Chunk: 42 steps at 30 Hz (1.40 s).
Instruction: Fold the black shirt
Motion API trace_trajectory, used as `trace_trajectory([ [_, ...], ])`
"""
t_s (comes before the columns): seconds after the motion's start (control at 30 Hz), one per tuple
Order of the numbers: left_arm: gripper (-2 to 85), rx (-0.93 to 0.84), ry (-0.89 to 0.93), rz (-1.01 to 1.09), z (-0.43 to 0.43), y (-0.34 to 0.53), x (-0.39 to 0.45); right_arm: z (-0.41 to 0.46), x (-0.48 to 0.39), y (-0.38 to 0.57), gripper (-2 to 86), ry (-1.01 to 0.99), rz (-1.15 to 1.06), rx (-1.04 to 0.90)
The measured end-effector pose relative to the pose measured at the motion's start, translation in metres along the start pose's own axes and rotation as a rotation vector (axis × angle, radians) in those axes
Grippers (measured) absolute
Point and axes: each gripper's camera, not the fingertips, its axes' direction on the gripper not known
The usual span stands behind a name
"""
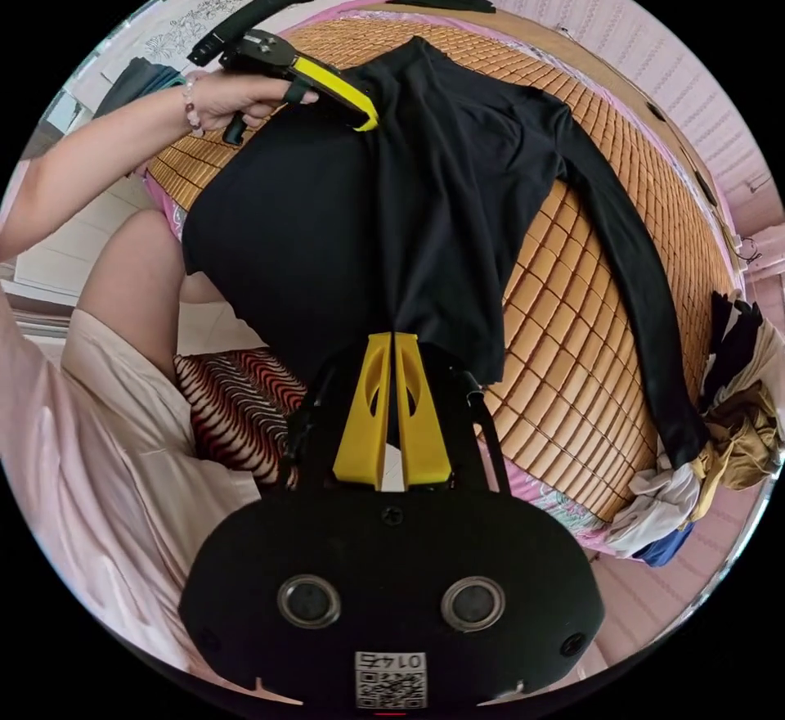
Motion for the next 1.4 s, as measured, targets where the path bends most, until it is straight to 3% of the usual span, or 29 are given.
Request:
trace_trajectory([
  [0.13, -0.7, -0.034, 0.005, 0.007, 0.000, 0.001, 0.002, -0.012, 0.016, 0.007, -0.6, -0.141, 0.021, 0.030],
  [0.4, -0.8, -0.075, -0.027, -0.005, -0.001, 0.013, 0.007, 0.024, 0.022, 0.004, 1.8, -0.177, -0.007, -0.095],
  [0.67, 5.2, 0.079, -0.046, -0.229, -0.002, -0.008, -0.013, 0.017, 0.062, -0.006, 5.0, -0.027, 0.149, 0.087],
  [0.87, 1.3, -0.016, -0.042, -0.104, 0.021, -0.015, -0.009, 0.050, 0.078, -0.012, 3.7, 0.004, 0.175, 0.003],
  [1.13, -0.9, -0.025, 0.026, -0.157, 0.021, -0.011, -0.018, 0.060, 0.068, -0.001, 1.8, -0.056, 0.065, -0.066],
  [1.3, -0.9, -0.036, 0.058, -0.181, 0.038, -0.010, -0.022, 0.064, 0.059, 0.002, 2.6, -0.044, 0.012, -0.027],
  [1.4, -0.8, -0.004, -0.024, -0.137, 0.026, -0.014, -0.008, 0.058, 0.059, -0.002, 3.4, -0.049, 0.011, 0.066],
])
